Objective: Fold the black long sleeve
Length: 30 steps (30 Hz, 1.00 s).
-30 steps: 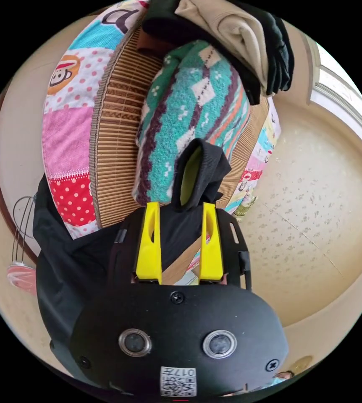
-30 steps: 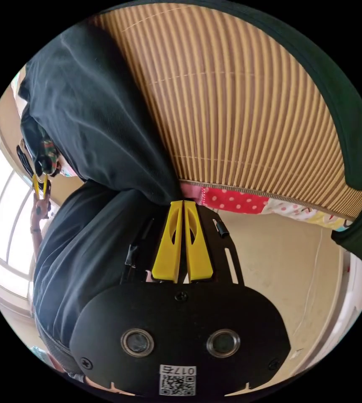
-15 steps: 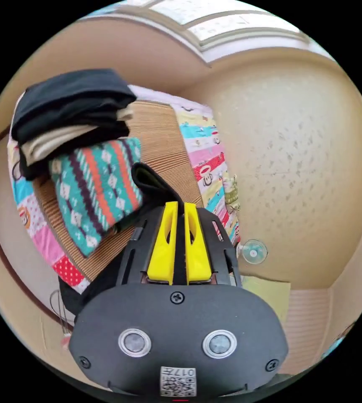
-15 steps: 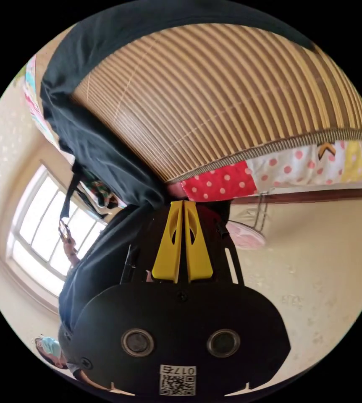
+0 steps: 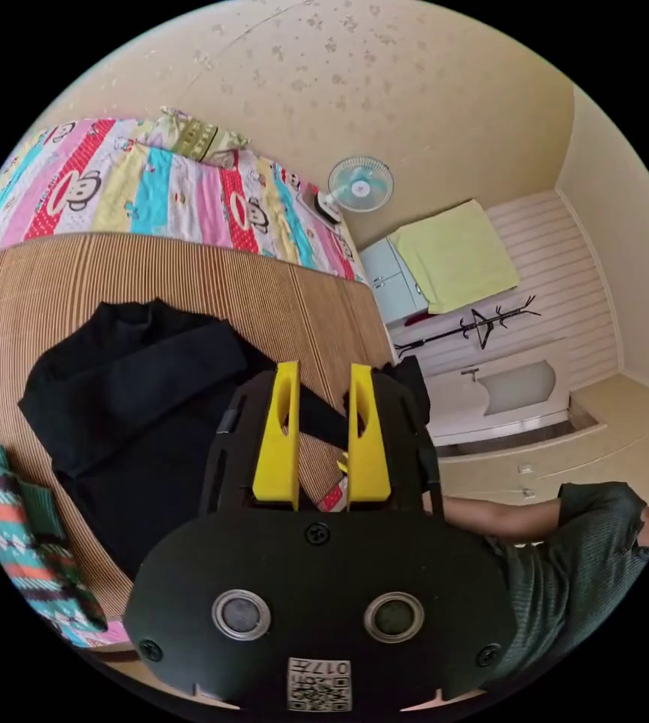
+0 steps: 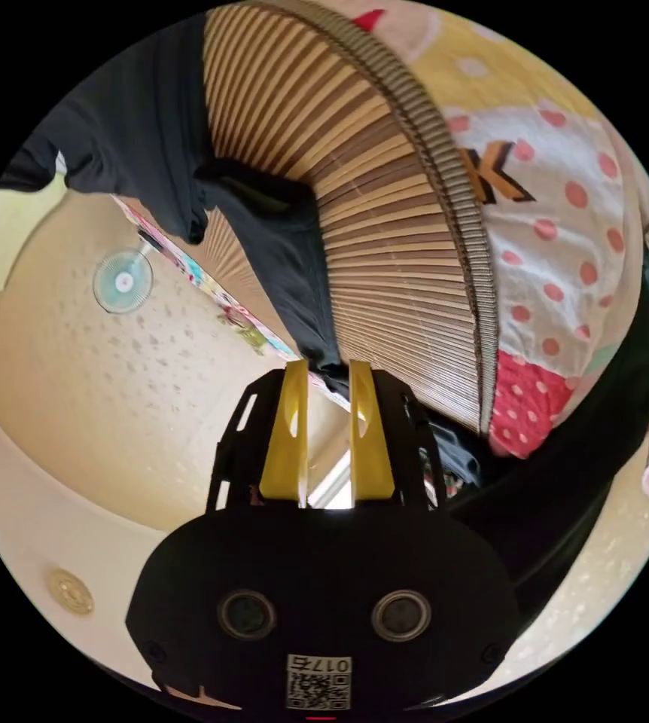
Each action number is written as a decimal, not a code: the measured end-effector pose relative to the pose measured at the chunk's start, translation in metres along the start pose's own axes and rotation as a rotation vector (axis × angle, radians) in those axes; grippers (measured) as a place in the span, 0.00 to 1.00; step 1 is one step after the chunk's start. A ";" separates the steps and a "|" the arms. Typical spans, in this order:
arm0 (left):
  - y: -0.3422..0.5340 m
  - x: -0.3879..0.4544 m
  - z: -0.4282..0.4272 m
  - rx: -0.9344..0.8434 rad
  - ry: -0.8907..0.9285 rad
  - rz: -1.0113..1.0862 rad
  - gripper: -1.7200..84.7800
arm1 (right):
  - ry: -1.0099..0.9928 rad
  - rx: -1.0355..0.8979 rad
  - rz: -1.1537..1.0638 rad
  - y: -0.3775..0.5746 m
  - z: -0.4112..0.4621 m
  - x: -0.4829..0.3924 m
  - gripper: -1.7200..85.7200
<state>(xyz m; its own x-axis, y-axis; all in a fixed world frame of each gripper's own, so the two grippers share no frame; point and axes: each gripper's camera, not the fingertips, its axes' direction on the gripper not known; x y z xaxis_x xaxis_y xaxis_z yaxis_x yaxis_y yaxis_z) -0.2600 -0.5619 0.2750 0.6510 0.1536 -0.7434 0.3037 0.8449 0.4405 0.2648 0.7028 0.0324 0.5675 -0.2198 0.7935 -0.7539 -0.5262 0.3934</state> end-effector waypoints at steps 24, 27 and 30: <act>0.399 -0.136 -0.035 -0.362 -0.258 -1.021 0.10 | -0.338 -0.272 -0.776 0.033 0.136 -0.126 0.06; 0.411 -0.136 -0.037 -0.290 -0.225 -1.043 0.10 | -0.078 -0.546 -1.024 0.123 0.240 -0.158 0.06; 0.410 -0.138 -0.040 -0.232 -0.191 -1.044 0.10 | 0.110 -0.780 -1.149 0.228 0.345 -0.127 0.08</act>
<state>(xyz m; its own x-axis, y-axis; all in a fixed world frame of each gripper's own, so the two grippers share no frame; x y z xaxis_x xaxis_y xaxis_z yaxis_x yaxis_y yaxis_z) -0.2530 -0.2161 0.5380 0.2514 -0.7622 -0.5965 0.6446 0.5916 -0.4843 0.1348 0.3276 -0.1385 0.9863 0.1023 -0.1291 0.1027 0.2310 0.9675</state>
